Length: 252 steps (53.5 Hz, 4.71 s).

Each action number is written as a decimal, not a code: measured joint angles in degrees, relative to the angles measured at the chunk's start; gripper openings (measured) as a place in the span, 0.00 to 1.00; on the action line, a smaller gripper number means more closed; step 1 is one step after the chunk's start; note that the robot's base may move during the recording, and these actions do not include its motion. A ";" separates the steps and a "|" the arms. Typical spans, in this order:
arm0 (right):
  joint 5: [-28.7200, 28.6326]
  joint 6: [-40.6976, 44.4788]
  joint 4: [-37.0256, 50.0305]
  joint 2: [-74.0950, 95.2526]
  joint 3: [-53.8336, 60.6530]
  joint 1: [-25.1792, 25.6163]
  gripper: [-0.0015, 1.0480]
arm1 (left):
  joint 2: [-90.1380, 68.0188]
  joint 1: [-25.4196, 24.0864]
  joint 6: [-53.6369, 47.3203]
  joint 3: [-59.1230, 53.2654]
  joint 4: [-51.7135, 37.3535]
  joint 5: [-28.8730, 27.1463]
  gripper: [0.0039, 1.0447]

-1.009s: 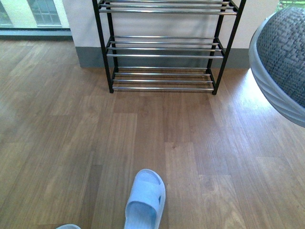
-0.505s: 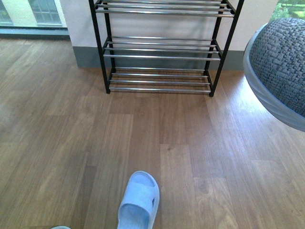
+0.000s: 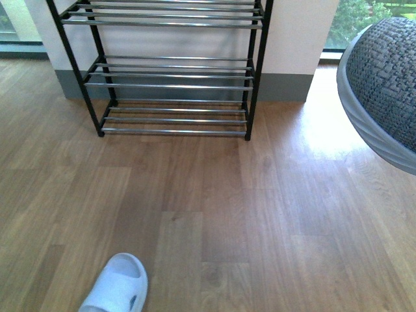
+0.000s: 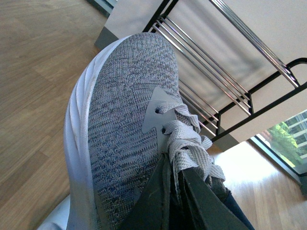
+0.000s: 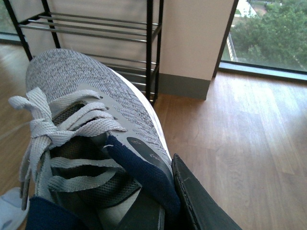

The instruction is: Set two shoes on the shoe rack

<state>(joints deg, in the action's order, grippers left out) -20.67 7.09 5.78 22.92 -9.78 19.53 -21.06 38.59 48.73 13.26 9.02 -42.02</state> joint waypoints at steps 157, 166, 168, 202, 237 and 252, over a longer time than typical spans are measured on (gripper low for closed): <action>0.61 -0.17 -0.11 0.02 -0.09 0.04 0.01 | 0.00 -0.07 0.00 0.13 0.11 0.09 0.02; -0.04 -0.22 -0.11 -0.02 -0.07 0.09 0.01 | -0.07 0.02 0.00 0.13 0.09 0.48 0.02; -0.46 -0.22 -0.11 -0.04 -0.07 0.02 0.01 | -0.07 0.02 0.00 0.11 0.09 0.48 0.02; 0.02 -0.20 -0.13 -0.04 0.09 0.02 0.01 | 0.00 -0.02 0.00 0.11 0.11 0.02 0.02; 0.02 -0.20 -0.13 -0.07 0.11 0.04 0.01 | 0.00 -0.02 0.00 0.11 0.11 0.02 0.02; -0.11 -0.20 -0.13 -0.07 0.11 0.04 0.01 | 0.00 0.00 0.00 0.11 0.11 0.07 0.02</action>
<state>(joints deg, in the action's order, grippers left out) -20.78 6.90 5.65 22.85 -9.67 19.57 -21.06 38.59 48.73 13.37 9.13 -41.95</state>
